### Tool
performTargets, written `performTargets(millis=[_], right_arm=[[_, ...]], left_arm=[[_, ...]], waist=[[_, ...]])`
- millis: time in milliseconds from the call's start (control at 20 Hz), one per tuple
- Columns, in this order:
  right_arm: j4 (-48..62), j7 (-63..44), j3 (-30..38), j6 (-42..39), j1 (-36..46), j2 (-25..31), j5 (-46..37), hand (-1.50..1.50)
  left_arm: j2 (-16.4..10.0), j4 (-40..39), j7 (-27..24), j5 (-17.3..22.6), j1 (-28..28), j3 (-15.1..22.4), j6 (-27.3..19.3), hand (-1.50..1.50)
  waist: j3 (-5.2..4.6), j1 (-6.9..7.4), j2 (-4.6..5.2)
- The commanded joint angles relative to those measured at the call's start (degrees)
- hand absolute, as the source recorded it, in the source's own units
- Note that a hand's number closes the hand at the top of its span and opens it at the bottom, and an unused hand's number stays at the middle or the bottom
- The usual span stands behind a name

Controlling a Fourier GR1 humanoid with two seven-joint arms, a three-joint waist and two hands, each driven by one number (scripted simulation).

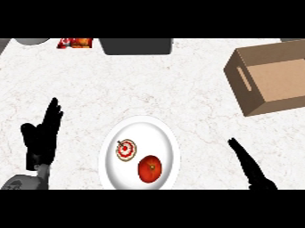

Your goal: Pick the tomato from the plate and place it in the cardboard box

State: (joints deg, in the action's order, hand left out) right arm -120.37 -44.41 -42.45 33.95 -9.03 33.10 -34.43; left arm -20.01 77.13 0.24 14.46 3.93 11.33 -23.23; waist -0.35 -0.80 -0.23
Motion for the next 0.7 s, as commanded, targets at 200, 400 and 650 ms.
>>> performTargets(millis=[200,400,650], right_arm=[[-7.7,-27.9,-5.1,-22.0,11.8,-9.1,-6.5,-1.50],[-1.3,-32.9,-5.6,-28.0,18.0,-16.6,-6.0,-1.50],[5.2,-35.9,-4.7,-31.8,19.4,-22.1,-3.4,-1.50]], left_arm=[[0.7,1.4,1.7,-0.7,0.6,0.5,0.5,0.00],[-0.4,-1.1,2.1,-0.2,4.0,-1.7,1.8,0.00],[2.1,-2.4,0.1,-1.7,2.8,-0.6,0.4,0.00]], waist=[[0.14,1.46,0.13],[0.16,1.45,0.34],[0.21,1.41,0.34]])
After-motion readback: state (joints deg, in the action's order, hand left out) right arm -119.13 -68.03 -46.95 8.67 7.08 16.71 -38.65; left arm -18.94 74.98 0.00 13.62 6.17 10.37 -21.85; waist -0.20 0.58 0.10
